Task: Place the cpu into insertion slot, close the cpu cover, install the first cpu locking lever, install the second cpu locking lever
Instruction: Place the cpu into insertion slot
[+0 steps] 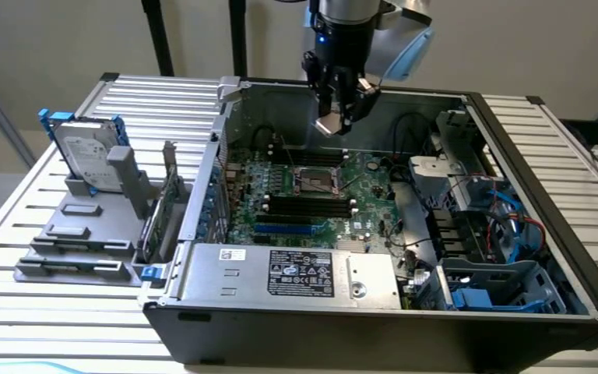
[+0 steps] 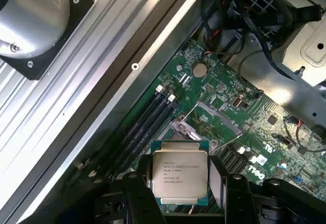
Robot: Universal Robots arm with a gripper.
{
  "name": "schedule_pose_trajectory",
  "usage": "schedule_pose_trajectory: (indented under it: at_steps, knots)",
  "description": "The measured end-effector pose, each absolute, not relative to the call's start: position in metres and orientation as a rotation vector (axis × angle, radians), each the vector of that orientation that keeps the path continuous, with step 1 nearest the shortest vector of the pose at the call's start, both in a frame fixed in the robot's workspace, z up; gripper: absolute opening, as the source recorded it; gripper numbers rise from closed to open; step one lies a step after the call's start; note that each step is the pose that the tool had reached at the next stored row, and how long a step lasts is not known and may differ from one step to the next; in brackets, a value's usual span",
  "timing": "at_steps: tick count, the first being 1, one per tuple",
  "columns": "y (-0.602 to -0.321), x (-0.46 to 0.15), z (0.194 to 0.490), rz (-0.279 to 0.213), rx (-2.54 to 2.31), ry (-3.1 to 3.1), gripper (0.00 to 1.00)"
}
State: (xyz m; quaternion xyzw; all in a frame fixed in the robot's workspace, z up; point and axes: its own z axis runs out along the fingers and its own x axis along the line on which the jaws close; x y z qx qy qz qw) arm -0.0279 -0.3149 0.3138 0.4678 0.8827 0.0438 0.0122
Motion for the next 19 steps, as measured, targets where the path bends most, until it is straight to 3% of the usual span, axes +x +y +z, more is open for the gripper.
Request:
schedule_pose_trajectory:
  at_steps: [19]
  knots:
    - [-0.3149, -0.0279, 0.3056, 0.127, 1.903, 2.447, 0.55]
